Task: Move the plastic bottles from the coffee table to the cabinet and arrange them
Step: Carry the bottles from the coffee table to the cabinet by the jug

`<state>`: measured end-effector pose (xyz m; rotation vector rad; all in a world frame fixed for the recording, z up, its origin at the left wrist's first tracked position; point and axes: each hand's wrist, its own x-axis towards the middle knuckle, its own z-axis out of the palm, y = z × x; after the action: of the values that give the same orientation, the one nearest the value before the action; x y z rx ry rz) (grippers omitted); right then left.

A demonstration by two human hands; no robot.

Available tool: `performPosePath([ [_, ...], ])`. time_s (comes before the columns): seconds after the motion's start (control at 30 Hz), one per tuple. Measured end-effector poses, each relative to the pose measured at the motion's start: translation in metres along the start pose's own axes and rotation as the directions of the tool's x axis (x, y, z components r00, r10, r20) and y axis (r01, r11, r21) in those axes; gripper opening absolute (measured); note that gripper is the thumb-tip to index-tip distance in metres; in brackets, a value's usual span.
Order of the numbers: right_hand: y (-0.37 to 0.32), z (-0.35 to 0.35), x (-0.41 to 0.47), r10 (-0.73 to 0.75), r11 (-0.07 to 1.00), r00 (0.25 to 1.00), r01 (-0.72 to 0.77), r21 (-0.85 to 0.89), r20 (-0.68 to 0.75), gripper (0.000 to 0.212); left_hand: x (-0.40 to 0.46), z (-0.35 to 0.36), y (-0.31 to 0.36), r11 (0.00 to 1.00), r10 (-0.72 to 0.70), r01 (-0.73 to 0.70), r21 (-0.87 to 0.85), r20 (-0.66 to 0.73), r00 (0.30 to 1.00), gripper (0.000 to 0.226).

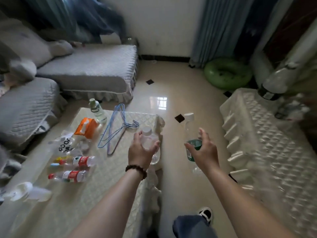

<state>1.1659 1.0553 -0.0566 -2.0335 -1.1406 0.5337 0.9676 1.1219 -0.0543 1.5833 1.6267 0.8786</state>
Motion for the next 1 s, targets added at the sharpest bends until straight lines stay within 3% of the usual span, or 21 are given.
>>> performPosePath([
  [0.27,0.110,-0.123,0.052,0.194,0.981,0.960,-0.196,0.010,-0.203,0.078,0.012,0.167,0.103,0.995,0.084,-0.066,-0.068,0.308,0.948,0.067],
  [0.53,0.201,-0.231,0.105,0.311,0.947,0.886,-0.319,0.034,-0.343,0.079,0.009,0.323,0.207,0.980,0.176,-0.108,-0.167,0.473,0.863,0.049],
  [1.0,0.315,-0.318,0.156,0.542,0.834,0.707,-0.518,0.189,-0.454,0.075,0.023,0.513,0.293,0.963,0.247,-0.254,-0.094,0.688,0.682,0.060],
])
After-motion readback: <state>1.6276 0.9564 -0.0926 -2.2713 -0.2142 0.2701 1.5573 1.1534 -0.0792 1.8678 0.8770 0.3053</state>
